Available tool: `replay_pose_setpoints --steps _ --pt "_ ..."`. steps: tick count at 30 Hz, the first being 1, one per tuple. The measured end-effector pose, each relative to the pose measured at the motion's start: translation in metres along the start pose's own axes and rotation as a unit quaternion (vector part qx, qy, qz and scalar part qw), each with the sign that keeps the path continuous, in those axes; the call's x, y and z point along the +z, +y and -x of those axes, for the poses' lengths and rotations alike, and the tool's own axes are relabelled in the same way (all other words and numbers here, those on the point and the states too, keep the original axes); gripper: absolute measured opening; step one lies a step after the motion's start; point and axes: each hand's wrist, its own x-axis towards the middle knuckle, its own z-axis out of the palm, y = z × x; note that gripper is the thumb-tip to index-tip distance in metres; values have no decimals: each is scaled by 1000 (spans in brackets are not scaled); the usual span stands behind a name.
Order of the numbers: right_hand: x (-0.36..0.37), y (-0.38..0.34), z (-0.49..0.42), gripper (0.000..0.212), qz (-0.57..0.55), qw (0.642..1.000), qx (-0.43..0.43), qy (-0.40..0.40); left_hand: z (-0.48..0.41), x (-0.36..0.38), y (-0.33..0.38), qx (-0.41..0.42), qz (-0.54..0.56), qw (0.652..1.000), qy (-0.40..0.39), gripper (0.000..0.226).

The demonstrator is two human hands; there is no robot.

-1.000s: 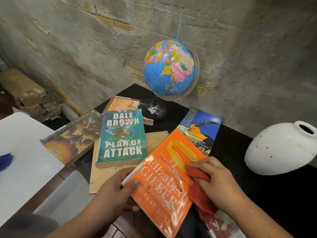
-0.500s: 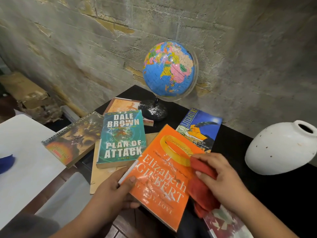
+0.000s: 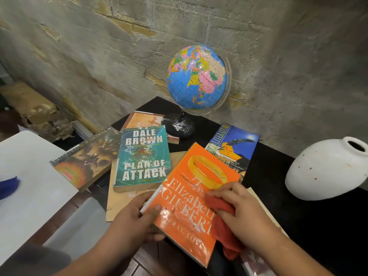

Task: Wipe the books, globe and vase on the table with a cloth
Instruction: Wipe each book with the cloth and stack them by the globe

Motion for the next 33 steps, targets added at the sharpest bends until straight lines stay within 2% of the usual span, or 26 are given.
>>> replay_pose_setpoints --steps 1,2,4,6,9,10,13,14,17,18,21,22,25,29,33 --pt "-1 0 -3 41 11 999 17 27 0 1 0 -1 1 1000 0 20" --pt "-1 -2 -3 38 20 999 17 21 0 2 1 -3 1 1000 -1 20" --pt "2 -8 -2 39 30 998 -24 -54 0 2 1 -4 1 1000 -1 19" --pt "4 -11 -4 43 27 994 -58 -85 0 1 2 -4 1 1000 0 19" --pt "-6 -4 -18 38 45 999 8 -8 -1 2 0 -8 2 1000 0 22" --pt "-7 -5 -19 38 51 999 9 -11 -1 2 0 -9 2 1000 -1 22" --pt "-3 -11 -17 39 55 991 -67 -104 1 1 2 -7 -2 1000 -8 22" --pt "-4 -11 -19 39 53 990 -76 -110 1 0 2 -5 -3 1000 -11 21" --pt "-12 -6 -31 36 70 997 -12 -23 2 1 2 0 -7 1000 -11 22" --pt "-13 -7 -31 35 76 997 -7 -23 3 2 2 1 -11 1000 -11 23" --pt "-7 -13 -27 37 72 989 -75 -102 4 0 2 6 -15 1000 -9 24" --pt "-6 -12 -29 38 65 990 -76 -104 4 0 2 6 -17 1000 -9 24" --pt "-10 -5 -39 37 65 998 -6 -18 3 2 1 3 -18 1000 -8 23" --pt "-2 -11 -35 33 71 992 -70 -79 4 1 2 5 -18 1000 -10 23" --pt "-7 -6 -45 34 69 998 6 -4 3 1 1 2 -16 1000 -13 23"
